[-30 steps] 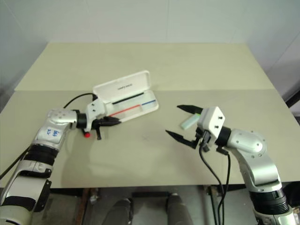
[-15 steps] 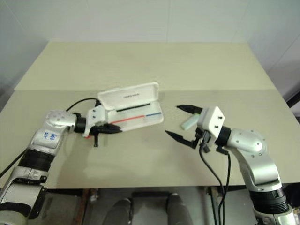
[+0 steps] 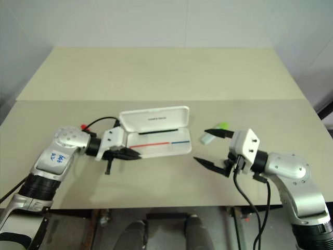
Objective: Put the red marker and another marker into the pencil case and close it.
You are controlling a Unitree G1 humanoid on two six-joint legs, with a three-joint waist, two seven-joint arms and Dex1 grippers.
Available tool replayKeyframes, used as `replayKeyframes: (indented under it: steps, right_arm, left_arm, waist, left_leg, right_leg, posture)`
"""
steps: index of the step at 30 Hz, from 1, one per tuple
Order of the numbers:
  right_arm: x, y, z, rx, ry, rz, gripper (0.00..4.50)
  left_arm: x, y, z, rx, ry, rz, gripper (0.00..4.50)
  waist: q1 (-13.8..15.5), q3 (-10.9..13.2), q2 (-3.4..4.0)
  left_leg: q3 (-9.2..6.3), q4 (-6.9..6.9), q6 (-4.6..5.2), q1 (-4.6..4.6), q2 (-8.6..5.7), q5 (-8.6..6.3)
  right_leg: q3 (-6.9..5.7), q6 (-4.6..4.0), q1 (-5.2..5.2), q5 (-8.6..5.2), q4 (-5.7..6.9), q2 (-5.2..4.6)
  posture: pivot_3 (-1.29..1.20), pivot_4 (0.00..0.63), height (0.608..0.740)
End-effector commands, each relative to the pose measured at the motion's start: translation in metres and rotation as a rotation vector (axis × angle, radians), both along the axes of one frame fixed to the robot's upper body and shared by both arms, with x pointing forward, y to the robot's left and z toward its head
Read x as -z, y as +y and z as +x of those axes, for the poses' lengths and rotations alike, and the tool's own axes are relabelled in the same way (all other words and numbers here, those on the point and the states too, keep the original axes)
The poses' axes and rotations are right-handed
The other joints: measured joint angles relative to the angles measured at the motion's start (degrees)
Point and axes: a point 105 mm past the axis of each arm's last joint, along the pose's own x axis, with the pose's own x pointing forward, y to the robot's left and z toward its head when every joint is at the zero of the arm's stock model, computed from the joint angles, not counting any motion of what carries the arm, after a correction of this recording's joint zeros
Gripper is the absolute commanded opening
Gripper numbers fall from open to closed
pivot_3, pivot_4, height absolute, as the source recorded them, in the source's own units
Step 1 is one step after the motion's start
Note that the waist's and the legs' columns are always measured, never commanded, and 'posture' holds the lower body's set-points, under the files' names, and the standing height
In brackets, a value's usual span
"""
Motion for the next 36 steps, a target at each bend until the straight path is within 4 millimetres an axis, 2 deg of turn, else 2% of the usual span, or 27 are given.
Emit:
replayKeyframes:
  steps: [1,18,21,25,31,36]
  right_arm:
    - [-0.011,0.002,-0.007,-0.015,-0.039,0.006,4.5]
    - [-0.012,0.007,-0.004,-0.007,-0.054,0.03,4.5]
    - [-0.012,0.008,-0.003,-0.009,-0.057,0.032,4.5]
    - [-0.012,0.009,-0.003,-0.012,-0.058,0.034,4.5]
    - [-0.012,0.011,-0.002,-0.016,-0.061,0.039,4.5]
    - [-0.011,0.013,0.0,-0.02,-0.063,0.048,4.5]
  left_arm:
    - [-0.006,-0.007,-0.005,0.042,-0.017,-0.019,0.04]
    - [-0.005,-0.005,-0.008,0.036,0.029,0.018,0.04]
    - [-0.002,-0.005,-0.013,0.05,0.054,0.031,0.74]
    - [-0.003,-0.005,-0.015,0.055,0.046,0.03,2.05]
    - [-0.007,-0.004,-0.026,0.102,0.086,0.016,2.05]
    - [-0.02,-0.001,-0.037,0.158,0.107,-0.013,2.05]
  waist:
    - [0.1,0.0,0.0]
    - [0.1,0.0,0.0]
    - [0.1,0.0,0.0]
    - [0.1,0.0,0.0]
    - [0.1,0.0,0.0]
    - [0.1,0.0,0.0]
  left_leg:
    - [0.0,0.0,0.0,0.0,0.0,0.0]
    - [0.0,0.0,0.0,-0.01,0.0,0.0]
    - [0.0,-0.01,0.0,-0.01,0.0,0.0]
    - [0.0,0.01,0.0,-0.01,0.0,0.0]
    - [0.0,0.0,0.0,-0.01,0.0,0.0]
    - [0.0,-0.01,0.0,-0.01,0.0,0.0]
  right_leg:
    - [0.0,0.0,0.0,0.0,0.0,0.0]
    - [0.0,-0.01,0.0,-0.01,-0.02,0.0]
    - [0.0,-0.01,0.0,-0.01,-0.02,0.0]
    - [0.0,-0.01,0.0,-0.01,-0.01,0.0]
    - [0.0,-0.02,-0.01,-0.01,-0.01,0.0]
    - [0.0,-0.04,0.0,-0.02,-0.02,0.0]
  posture:
    - [0.0,0.15,0.74]
    - [0.0,0.15,0.74]
    - [0.0,0.15,0.74]
    - [0.0,0.15,0.74]
    - [0.0,0.15,0.74]
    - [0.0,0.15,0.74]
